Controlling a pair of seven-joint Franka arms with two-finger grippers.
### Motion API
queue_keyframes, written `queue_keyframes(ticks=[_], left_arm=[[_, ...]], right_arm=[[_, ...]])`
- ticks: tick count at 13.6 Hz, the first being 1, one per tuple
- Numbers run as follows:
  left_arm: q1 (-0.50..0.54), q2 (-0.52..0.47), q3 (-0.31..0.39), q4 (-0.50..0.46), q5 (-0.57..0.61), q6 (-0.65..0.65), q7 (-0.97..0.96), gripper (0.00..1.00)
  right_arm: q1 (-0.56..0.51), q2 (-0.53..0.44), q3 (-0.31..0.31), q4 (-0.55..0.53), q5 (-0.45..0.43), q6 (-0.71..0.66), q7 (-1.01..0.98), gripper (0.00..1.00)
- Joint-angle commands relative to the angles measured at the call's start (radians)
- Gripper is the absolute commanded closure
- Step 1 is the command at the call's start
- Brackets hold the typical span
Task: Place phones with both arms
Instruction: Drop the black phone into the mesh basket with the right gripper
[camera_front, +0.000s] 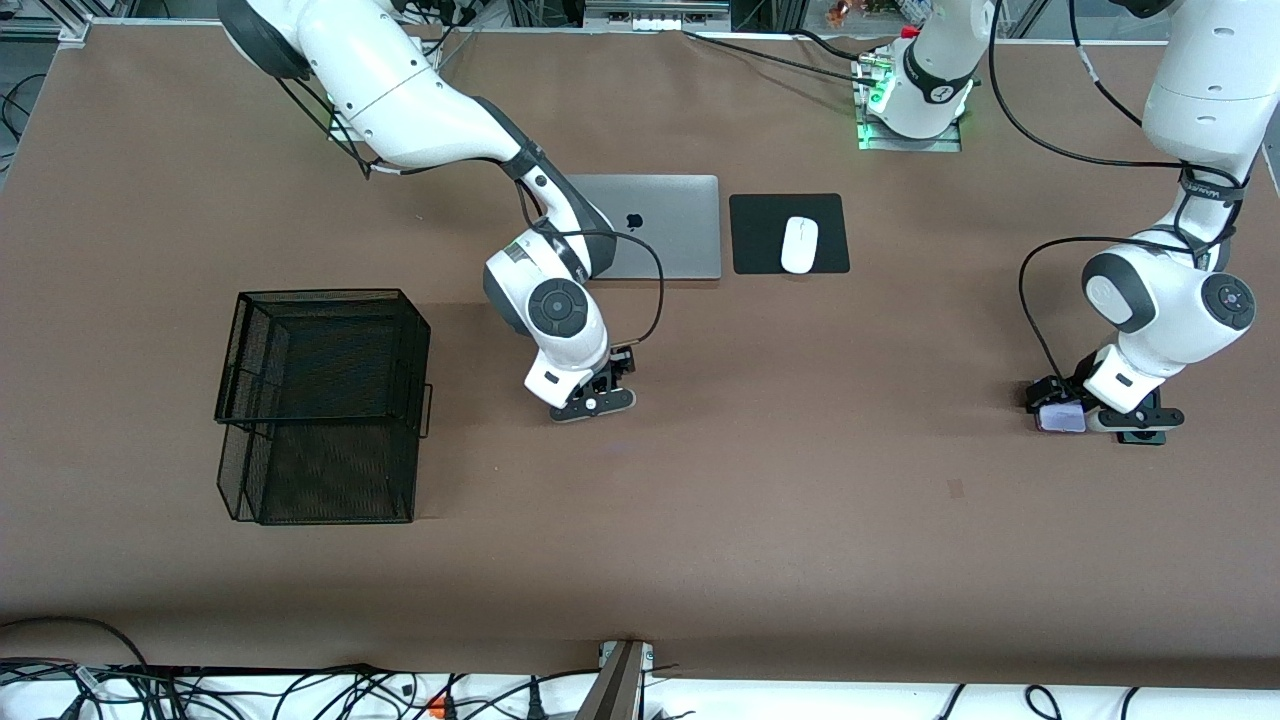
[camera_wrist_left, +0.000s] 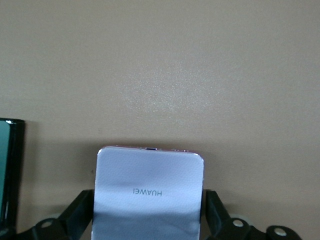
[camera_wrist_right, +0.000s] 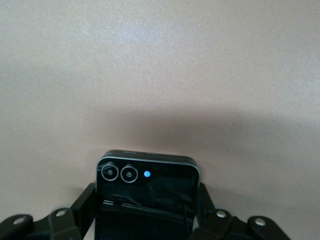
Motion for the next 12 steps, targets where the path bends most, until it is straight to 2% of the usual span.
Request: queue_keyframes(ticks=[1,3,5,6,8,10,12], left_arm=[[0.005,-0.002,-0.009,-0.006,-0.037,0.014,0.019,0.16],[0.000,0.001,-0.009,-0.005,-0.049,0.014,0.018,0.46],[-0.006,0.001,-0.009,0.002,-0.049,0.007,0.018,0.67],[-0.006,0.000,-0.009,0.006,-0.049,0.005,0.016,0.72],[-0.007,-0.005,-0.009,0.015,-0.049,-0.006,0.018,0.75],[-0.007,-0.006,-0.009,0.047,-0.043,-0.067,0.019,0.82],[-0.018,-0.006,-0.009,0.096,-0.044,-0.139,0.016,0.84]], right_arm=[[-0.002,-0.045,-0.014,-0.013,0.016,0.000,-0.002,0.87],[0.000,-0.128,-0.072,-0.019,0.008,-0.014,0.081,0.87],[-0.002,-0.215,-0.134,-0.012,0.011,-0.145,0.080,0.87],[-0.002,-0.258,-0.172,-0.012,0.013,-0.186,0.069,0.87],[-0.013,-0.323,-0.259,-0.012,0.023,-0.310,-0.001,0.87],[-0.025,-0.363,-0.333,-0.016,0.025,-0.396,-0.124,0.87],[-0.054,-0.393,-0.381,-0.031,0.039,-0.456,-0.266,0.87]])
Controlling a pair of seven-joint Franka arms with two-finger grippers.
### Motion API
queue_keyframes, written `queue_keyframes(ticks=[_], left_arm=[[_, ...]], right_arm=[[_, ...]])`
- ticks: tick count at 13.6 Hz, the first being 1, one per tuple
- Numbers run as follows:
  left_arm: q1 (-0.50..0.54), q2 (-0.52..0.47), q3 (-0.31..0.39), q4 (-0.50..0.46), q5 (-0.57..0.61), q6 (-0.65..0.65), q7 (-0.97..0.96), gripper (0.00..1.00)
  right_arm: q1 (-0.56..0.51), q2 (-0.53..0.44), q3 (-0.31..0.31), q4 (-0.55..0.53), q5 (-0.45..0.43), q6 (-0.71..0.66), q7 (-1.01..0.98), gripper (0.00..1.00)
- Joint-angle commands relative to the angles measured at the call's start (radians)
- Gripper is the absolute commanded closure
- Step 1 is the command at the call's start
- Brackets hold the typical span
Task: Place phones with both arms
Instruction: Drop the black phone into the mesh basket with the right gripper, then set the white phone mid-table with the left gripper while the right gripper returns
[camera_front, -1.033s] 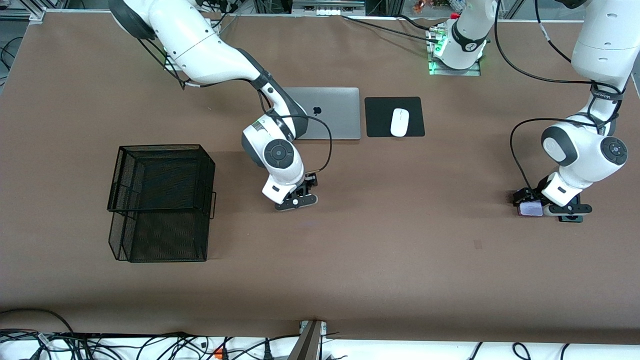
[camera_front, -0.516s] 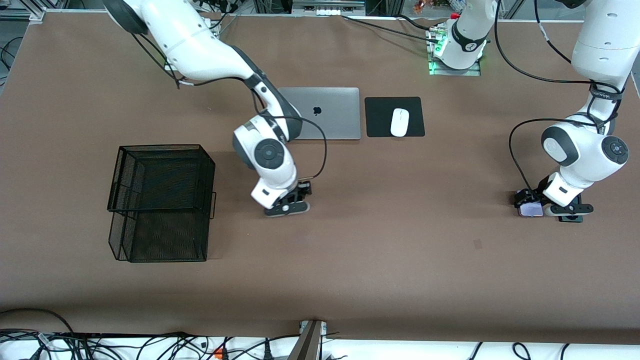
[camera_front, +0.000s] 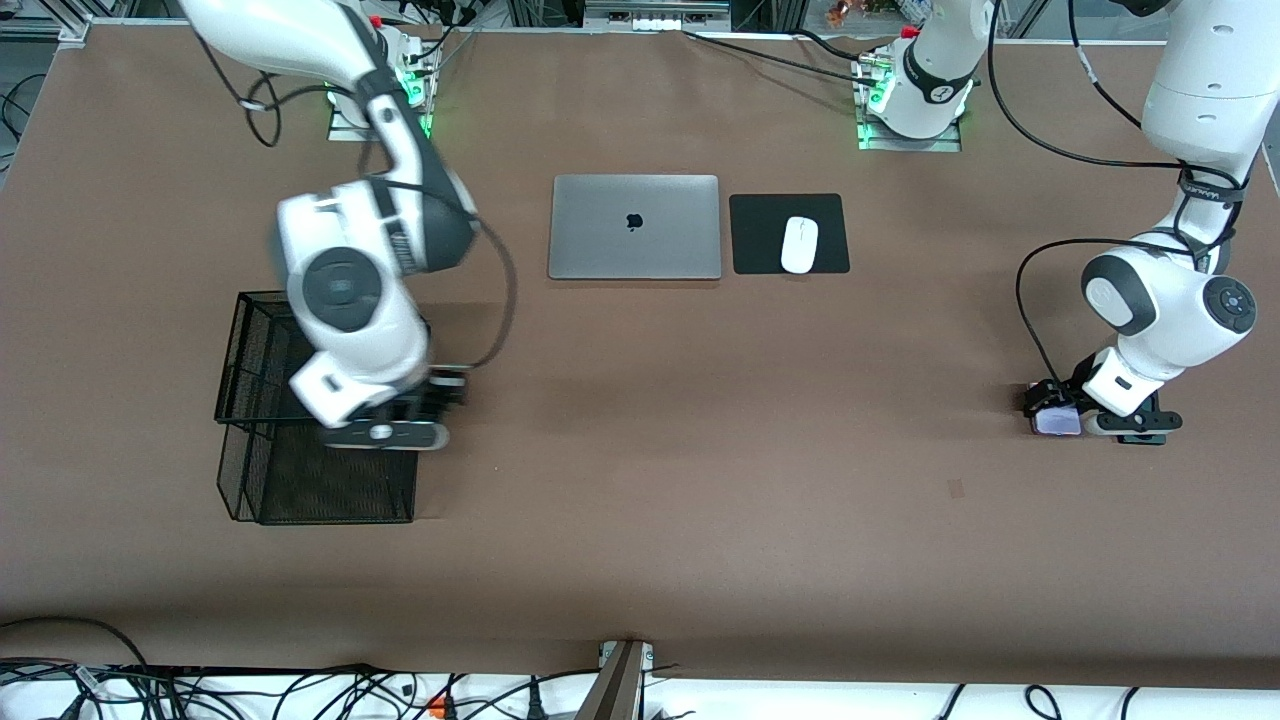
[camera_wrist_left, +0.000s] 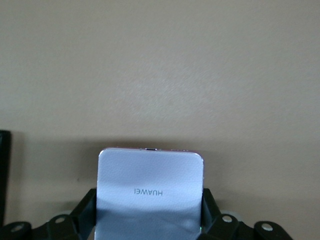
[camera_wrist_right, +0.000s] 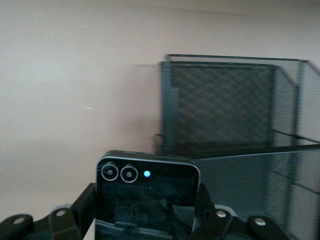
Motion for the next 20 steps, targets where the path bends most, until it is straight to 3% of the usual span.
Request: queue_keyframes(ticks=[1,4,7,10,17,19,20], left_arm=[[-0.017,-0.004,0.003,0.078,-0.038,-0.114,0.015,0.87],[-0.020,-0.004,0.003,0.143,-0.035,-0.206,-0.017,0.88],[-0.124,-0.003,0.004,0.181,-0.034,-0.220,-0.156,0.90],[-0.225,0.000,0.006,0.198,-0.027,-0.223,-0.339,0.90],[-0.492,0.040,0.009,0.282,0.047,-0.223,-0.900,0.92],[-0.590,0.062,0.010,0.318,0.063,-0.223,-1.047,0.92],[-0.641,0.080,0.012,0.342,0.068,-0.223,-1.116,0.92]], right_arm=[[-0.042,-0.062,-0.053,-0.071,0.052,-0.043,-0.184,0.87],[-0.067,-0.136,-0.131,-0.215,0.091,-0.001,-0.273,0.87],[-0.068,-0.211,-0.197,-0.387,0.107,0.157,-0.422,0.86],[-0.068,-0.242,-0.219,-0.496,0.188,0.254,-0.497,0.86],[-0.073,-0.235,-0.237,-0.552,0.212,0.265,-0.507,0.82],[-0.093,-0.224,-0.237,-0.550,0.297,0.269,-0.505,0.74],[-0.103,-0.222,-0.237,-0.549,0.299,0.279,-0.505,0.71]])
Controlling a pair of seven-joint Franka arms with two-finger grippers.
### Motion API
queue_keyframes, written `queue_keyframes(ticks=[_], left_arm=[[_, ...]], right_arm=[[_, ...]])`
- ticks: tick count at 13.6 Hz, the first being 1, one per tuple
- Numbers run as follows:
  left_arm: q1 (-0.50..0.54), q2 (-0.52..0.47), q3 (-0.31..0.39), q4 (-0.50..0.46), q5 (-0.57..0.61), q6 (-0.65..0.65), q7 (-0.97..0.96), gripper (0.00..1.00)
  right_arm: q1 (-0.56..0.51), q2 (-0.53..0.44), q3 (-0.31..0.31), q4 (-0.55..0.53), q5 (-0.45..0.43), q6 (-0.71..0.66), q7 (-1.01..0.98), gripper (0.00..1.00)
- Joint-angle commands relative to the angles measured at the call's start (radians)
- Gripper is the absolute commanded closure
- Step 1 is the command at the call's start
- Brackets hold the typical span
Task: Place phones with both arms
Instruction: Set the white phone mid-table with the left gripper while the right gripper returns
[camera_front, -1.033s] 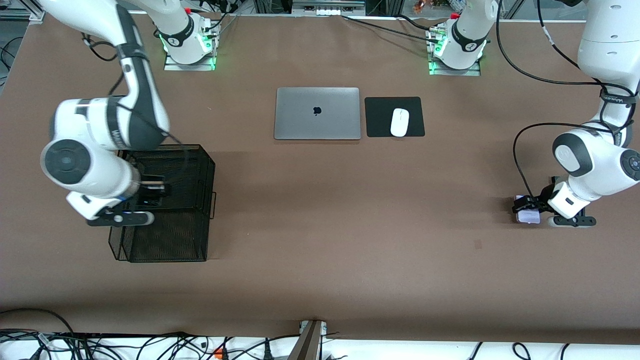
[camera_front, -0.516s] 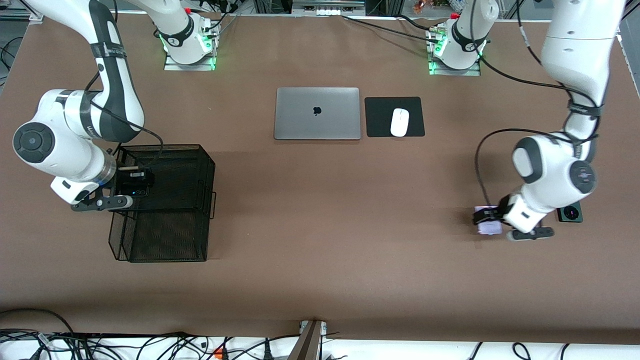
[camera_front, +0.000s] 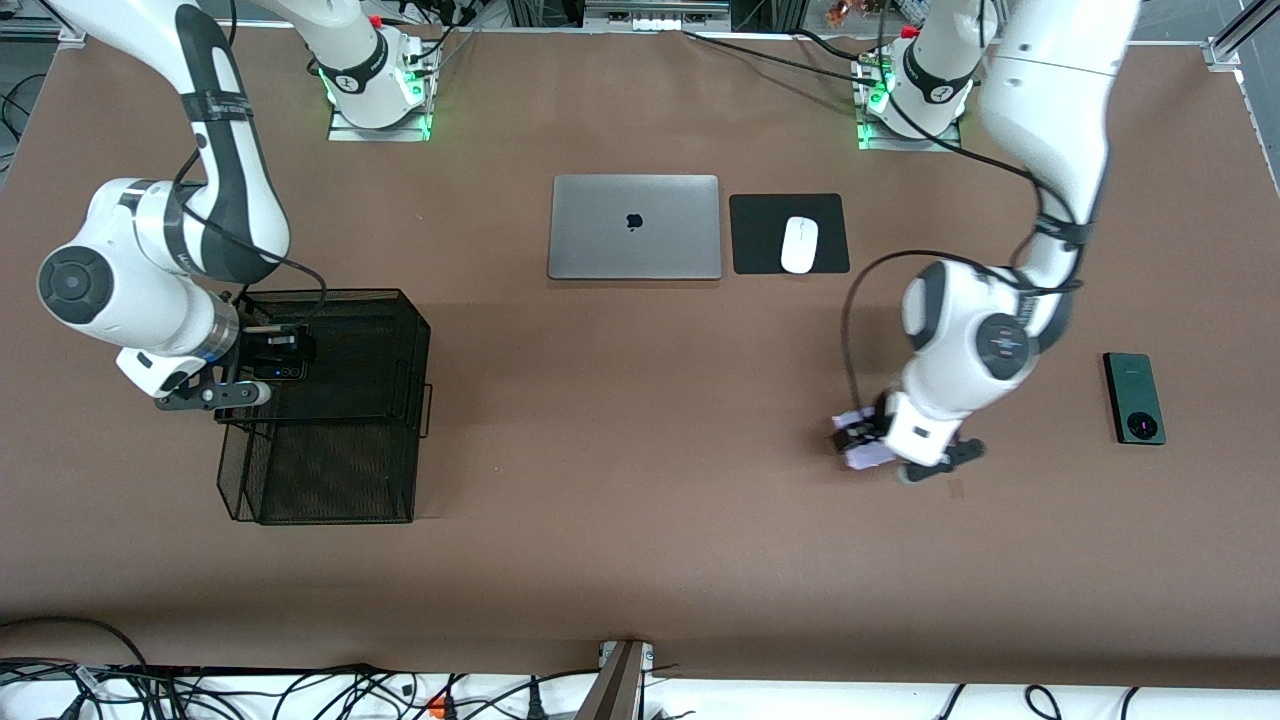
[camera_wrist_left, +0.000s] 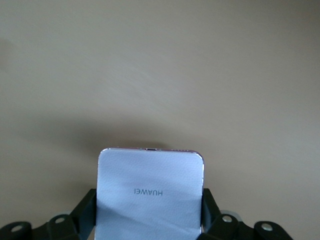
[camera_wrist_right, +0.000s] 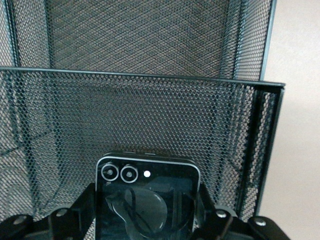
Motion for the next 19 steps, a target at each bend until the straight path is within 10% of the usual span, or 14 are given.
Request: queue_keyframes(ticks=[1,4,9,15,19], left_arm=[[-0.133,0.067,0.023,0.113,0.028,-0.023,-0.182,0.92],[-0.254,0.175,0.037,0.283,0.078,-0.157,-0.289,0.93],[-0.354,0.216,0.037,0.399,0.159,-0.296,-0.414,0.93],[-0.486,0.416,0.040,0.675,0.184,-0.294,-0.408,0.93],[-0.541,0.491,0.040,0.781,0.232,-0.279,-0.395,0.93]], right_arm=[[-0.020,-0.023,-0.001,-0.022,0.036,0.036,-0.014,0.66],[-0.021,-0.008,-0.001,-0.021,0.038,0.061,-0.002,0.02],[-0.020,-0.003,0.000,0.007,0.036,0.052,0.015,0.00],[-0.024,0.113,0.011,0.385,0.040,-0.155,0.070,0.01],[-0.021,0.116,0.009,0.441,0.036,-0.200,0.258,0.01]])
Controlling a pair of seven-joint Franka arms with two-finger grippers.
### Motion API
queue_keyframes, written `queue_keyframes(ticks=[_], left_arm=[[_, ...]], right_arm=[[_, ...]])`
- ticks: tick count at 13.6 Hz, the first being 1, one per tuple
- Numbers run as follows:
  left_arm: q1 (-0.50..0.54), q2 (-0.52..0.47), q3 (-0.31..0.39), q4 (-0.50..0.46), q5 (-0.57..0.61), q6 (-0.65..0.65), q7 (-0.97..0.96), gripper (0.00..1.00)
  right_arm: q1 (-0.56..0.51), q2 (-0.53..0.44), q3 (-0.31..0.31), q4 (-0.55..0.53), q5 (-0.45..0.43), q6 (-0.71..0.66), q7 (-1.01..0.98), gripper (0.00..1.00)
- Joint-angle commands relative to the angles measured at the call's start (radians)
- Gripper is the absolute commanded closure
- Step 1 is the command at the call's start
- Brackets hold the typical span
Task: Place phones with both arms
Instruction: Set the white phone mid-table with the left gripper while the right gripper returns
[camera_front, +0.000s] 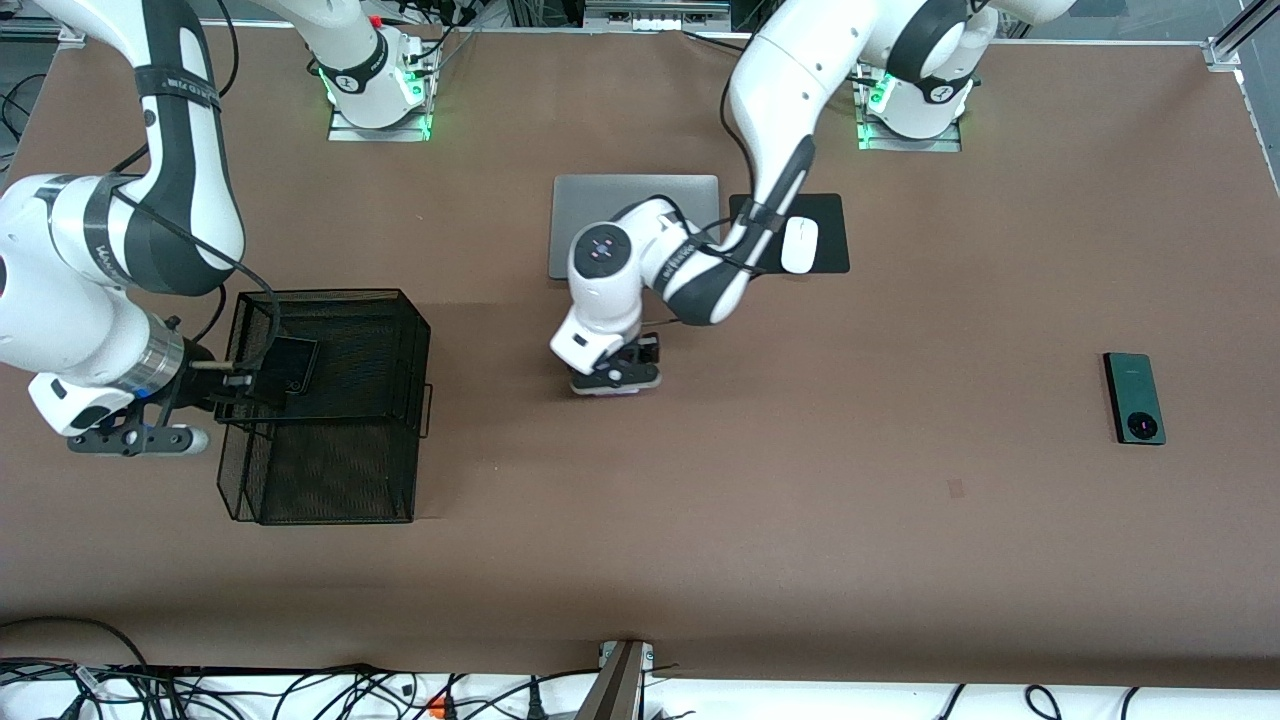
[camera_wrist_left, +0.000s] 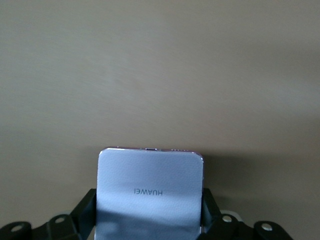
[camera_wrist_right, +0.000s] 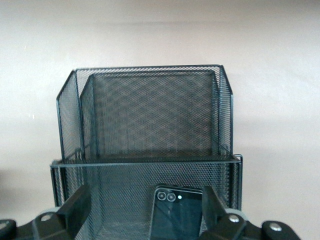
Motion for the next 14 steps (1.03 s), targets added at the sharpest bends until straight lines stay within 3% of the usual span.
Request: queue_keyframes(ticks=[1,4,5,6,7,10,13,14], left_arm=[[-0.025,0.062,0.018,0.104,0.028,0.008,-0.007,0.92],[-0.067,0.100,0.062,0.102,0.031,0.059,-0.022,0.90],[-0.068,0.100,0.064,0.102,0.031,0.059,-0.022,0.82],[-0.068,0.099,0.064,0.102,0.031,0.059,-0.022,0.48],[-0.068,0.098,0.065,0.099,0.032,0.057,-0.022,0.00],[-0.059,0.059,0.087,0.096,0.031,0.002,-0.015,0.00],[0.043,-0.054,0.079,0.079,0.020,-0.136,0.068,0.00],[0.066,-0.107,0.075,0.027,0.013,-0.167,0.108,0.00]], right_arm=[[-0.010,0.027,0.002,0.076,0.018,-0.034,0.097,0.00],[-0.017,0.055,-0.001,0.122,0.042,-0.058,0.096,0.00],[-0.017,0.052,-0.002,0.124,0.083,-0.072,0.104,0.00],[-0.012,0.050,-0.002,0.119,0.093,-0.072,0.107,0.00],[-0.010,0.047,-0.002,0.116,0.090,-0.081,0.104,0.00],[-0.009,0.047,-0.001,0.114,0.090,-0.089,0.107,0.00],[0.006,0.046,0.005,0.121,0.096,-0.131,0.111,0.00],[0.037,0.046,0.005,0.122,0.097,-0.139,0.151,0.00]])
